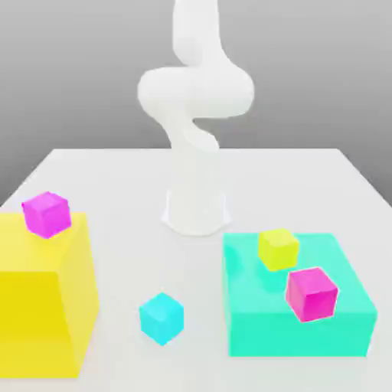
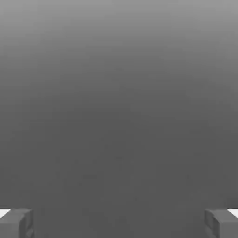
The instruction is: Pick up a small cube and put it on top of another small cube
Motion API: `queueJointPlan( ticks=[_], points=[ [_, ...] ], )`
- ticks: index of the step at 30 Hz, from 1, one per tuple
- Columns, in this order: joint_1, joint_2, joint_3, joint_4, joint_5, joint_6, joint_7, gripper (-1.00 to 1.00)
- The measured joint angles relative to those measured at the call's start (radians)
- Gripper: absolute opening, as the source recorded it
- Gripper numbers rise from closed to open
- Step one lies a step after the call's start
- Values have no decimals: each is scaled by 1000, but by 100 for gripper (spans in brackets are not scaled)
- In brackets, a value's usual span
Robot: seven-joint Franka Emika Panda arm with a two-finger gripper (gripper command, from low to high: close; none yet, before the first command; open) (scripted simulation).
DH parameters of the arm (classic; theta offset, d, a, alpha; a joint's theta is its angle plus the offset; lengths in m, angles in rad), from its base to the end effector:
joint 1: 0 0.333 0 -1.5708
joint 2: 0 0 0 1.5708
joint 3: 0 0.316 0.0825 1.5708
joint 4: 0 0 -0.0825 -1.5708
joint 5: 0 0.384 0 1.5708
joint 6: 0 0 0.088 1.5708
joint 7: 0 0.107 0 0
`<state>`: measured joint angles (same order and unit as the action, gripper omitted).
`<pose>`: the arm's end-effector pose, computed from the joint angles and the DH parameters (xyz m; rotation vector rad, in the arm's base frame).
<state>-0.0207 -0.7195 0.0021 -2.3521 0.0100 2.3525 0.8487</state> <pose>0.3788 -0.0066 0.6612 -2.4436 1.1380 -0.9239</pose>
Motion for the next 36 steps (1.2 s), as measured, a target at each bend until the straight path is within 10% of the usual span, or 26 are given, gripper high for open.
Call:
queueJointPlan(
  ticks=[19, 26, 27, 36],
  points=[
    [-157, 706, 20, -436, -4, 456, 483, 0],
    [-150, 959, 4, -421, -24, 660, 522, 0],
    [-150, 985, 4, -416, -25, 681, 523, -100],
    [-153, 932, 6, -425, -27, 638, 525, -100]
  ],
)
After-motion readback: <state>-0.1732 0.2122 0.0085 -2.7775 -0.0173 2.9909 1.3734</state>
